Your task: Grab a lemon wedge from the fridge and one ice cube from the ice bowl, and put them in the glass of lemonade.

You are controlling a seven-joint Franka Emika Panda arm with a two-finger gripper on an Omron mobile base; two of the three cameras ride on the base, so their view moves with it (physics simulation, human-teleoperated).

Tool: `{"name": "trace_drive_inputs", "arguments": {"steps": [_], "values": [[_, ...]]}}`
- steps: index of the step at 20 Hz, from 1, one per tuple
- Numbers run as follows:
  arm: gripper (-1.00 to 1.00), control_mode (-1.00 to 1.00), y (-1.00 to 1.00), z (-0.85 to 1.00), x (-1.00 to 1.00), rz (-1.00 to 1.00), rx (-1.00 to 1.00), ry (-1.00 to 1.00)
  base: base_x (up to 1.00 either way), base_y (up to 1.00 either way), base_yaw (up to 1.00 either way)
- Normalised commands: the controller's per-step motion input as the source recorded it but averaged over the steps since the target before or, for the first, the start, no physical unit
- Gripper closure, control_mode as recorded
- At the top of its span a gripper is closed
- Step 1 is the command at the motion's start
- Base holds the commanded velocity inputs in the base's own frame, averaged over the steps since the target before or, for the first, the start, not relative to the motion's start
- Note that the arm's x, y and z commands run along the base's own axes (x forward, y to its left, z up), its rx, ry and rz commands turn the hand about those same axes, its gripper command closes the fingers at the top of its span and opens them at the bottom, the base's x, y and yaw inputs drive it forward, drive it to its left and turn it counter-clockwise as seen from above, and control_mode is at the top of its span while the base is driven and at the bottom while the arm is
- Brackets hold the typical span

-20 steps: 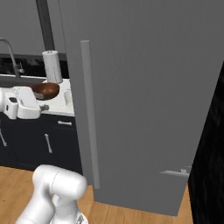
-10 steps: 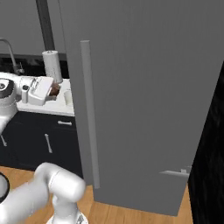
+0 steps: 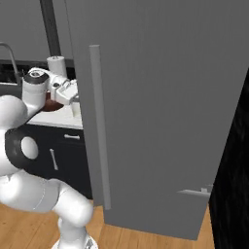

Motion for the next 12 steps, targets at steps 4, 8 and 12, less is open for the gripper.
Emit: {"name": "trace_drive_inputs", "arguments": {"steps": [4,8,12], "values": [[-1.0,-1.0,-1.0,0.0,-0.74,-0.04,0.15,0.0,0.0,0.0,0.0],[-1.0,-1.0,-1.0,0.0,-1.0,-0.04,0.24,0.0,0.0,0.0,0.0],[-1.0,-1.0,-1.0,0.05,-1.0,-0.03,0.28,0.0,0.0,0.0,0.0]]}}
